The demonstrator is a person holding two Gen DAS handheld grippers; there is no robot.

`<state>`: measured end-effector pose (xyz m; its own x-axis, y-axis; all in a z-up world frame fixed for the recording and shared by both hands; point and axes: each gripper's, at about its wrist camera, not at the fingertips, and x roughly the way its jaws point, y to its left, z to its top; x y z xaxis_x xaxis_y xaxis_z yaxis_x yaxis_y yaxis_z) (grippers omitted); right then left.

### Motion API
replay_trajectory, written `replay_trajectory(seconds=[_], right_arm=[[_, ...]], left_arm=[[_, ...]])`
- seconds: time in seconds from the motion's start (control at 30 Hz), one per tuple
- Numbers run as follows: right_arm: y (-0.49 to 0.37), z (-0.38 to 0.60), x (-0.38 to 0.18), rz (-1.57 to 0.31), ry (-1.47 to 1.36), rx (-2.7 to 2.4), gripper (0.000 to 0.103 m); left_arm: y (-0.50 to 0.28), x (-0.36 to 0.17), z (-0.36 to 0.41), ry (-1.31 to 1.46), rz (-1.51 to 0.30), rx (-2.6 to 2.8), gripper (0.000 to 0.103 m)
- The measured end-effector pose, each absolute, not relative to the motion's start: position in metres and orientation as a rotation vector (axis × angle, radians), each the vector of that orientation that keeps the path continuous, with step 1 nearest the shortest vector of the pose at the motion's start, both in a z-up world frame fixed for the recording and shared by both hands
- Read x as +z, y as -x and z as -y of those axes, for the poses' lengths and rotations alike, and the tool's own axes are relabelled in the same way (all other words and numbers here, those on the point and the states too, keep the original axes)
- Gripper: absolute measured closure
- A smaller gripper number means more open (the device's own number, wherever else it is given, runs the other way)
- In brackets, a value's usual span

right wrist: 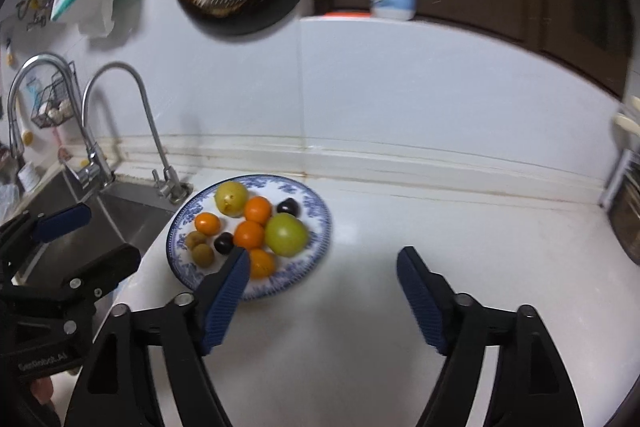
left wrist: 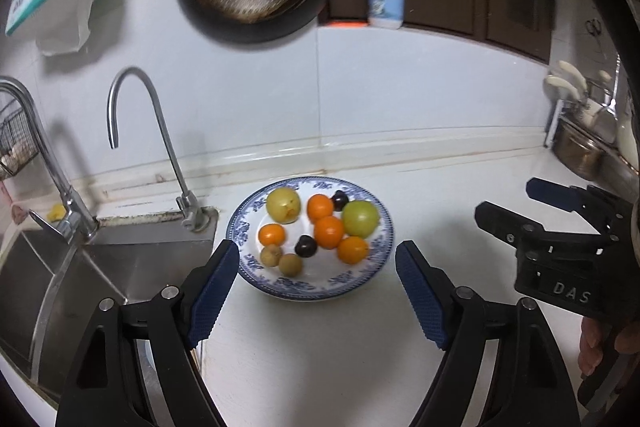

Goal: Organize fruits

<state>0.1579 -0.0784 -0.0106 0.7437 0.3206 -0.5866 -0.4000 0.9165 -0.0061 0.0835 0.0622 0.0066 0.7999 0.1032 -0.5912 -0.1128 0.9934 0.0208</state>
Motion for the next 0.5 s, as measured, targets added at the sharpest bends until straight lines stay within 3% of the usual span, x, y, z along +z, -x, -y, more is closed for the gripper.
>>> replay_trajectory(seconds=[0.33, 0.5], right_arm=[[-0.105, 0.132, 0.003, -0.596, 0.111, 0.357, 0.019], [-0.080, 0.155, 0.004, -0.587, 0.120, 0.365, 0.016]], left_arm=[[-0.037, 0.027, -0.022, 0.032, -0.591, 0.145, 0.009], [-0.015, 0.030, 0.001, 0.038, -0.586, 0.168, 0.007]])
